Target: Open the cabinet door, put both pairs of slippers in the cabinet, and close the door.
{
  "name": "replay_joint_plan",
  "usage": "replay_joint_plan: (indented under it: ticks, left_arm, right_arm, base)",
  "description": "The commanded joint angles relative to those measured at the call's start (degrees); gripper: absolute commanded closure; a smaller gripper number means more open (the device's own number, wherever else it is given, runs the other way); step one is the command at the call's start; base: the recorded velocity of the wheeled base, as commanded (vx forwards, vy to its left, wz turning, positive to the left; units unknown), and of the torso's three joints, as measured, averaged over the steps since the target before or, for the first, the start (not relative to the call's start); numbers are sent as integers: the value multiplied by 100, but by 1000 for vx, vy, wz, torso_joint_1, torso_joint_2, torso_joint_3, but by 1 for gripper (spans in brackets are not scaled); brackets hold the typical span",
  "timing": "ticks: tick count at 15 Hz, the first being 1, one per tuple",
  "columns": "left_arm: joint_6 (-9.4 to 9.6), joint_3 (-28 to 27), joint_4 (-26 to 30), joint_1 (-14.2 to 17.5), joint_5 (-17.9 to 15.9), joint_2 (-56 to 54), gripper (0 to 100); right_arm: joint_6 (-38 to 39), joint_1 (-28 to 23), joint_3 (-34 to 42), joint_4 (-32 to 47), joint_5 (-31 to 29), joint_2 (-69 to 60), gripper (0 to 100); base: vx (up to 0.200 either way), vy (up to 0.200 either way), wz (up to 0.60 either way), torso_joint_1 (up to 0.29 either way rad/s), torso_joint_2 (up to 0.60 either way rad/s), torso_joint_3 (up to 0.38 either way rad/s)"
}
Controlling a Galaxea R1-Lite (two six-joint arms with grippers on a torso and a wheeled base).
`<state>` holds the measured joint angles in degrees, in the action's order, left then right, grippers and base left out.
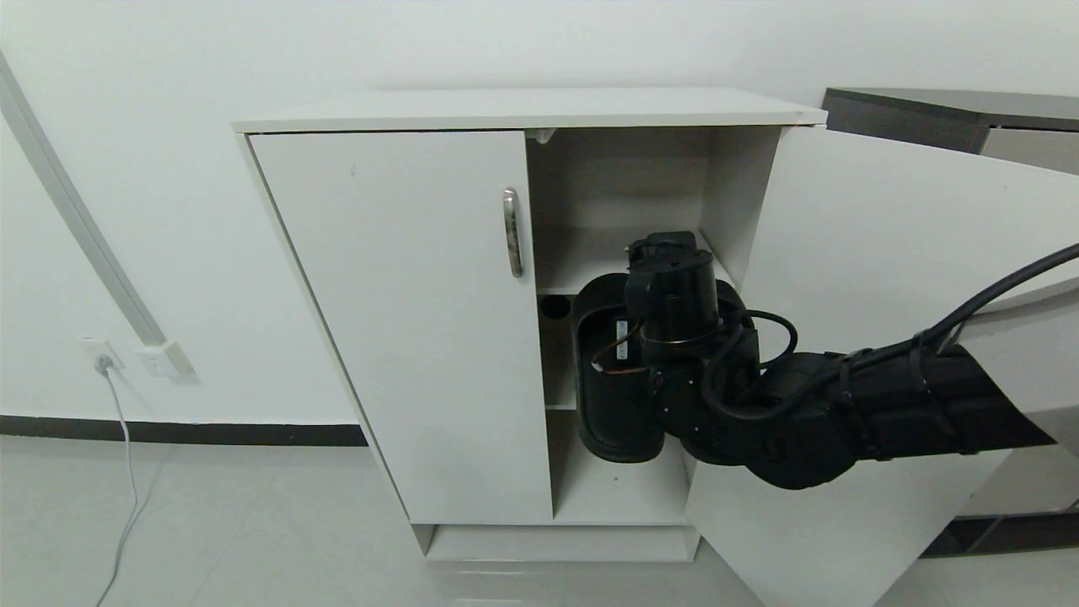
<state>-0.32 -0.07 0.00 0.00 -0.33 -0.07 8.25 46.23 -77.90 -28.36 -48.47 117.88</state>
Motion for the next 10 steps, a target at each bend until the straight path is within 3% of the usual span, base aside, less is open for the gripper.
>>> replay_joint_plan:
  ticks: [1,2,10]
  left_arm:
    - [-3,-1,0,0,-2,7,100]
    - [-3,-1,0,0,-2,7,100]
    - [-3,-1,0,0,-2,7,100]
  right_arm:
    - [-17,-17,-41,-3,-5,-20,100]
    - [-17,-17,-41,-3,-5,-20,100]
    - [-17,9,-32,-3,-5,-81,100]
  base:
    - [0,0,0,0,0,0]
    - [0,0,0,0,0,0]
    - [200,0,0,1,2,5]
